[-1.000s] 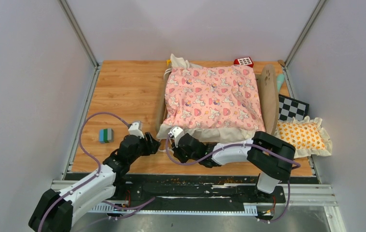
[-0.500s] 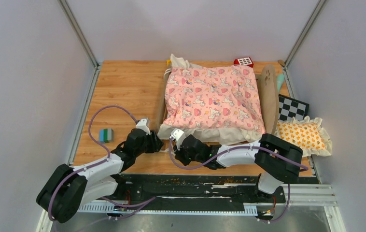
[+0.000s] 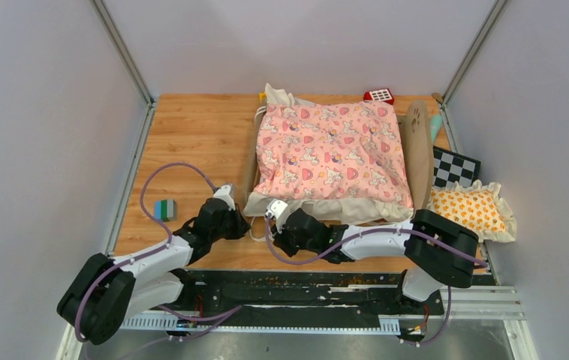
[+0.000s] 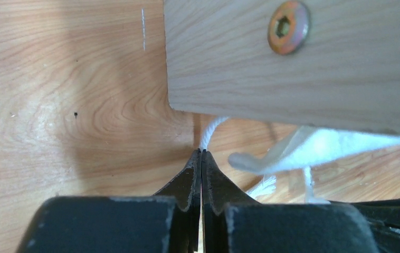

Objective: Set up the pet bed
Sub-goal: Tie the ropes to the bed frame.

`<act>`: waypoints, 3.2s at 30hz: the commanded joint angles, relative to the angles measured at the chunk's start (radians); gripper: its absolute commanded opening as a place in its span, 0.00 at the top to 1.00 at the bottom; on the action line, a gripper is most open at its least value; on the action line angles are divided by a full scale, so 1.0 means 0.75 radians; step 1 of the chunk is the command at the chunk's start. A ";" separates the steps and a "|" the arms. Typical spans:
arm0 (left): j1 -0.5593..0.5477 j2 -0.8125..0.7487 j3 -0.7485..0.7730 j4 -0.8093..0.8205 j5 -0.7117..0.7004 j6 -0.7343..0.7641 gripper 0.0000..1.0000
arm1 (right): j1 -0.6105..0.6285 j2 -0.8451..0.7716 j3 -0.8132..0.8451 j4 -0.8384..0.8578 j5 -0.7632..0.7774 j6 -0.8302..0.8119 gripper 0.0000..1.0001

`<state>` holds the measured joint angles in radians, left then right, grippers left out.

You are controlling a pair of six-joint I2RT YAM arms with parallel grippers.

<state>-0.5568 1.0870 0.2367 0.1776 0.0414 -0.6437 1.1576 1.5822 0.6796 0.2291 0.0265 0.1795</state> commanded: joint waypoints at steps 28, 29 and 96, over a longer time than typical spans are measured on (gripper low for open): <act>-0.205 -0.589 -0.143 0.106 0.238 0.600 0.49 | 0.001 -0.279 -0.051 -0.061 -0.094 -0.306 1.00; -0.211 -0.590 -0.147 0.121 0.241 0.617 0.49 | -0.001 -0.281 -0.052 -0.065 -0.096 -0.307 1.00; -0.466 -0.073 0.298 -0.343 -0.206 0.518 1.00 | -0.009 -0.391 -0.104 -0.043 -0.099 -0.255 1.00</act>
<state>-0.9028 1.1358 0.4034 -0.0322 -0.0895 -0.2604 1.1530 1.2778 0.6029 0.1623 -0.0460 -0.0280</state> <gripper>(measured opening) 0.006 0.009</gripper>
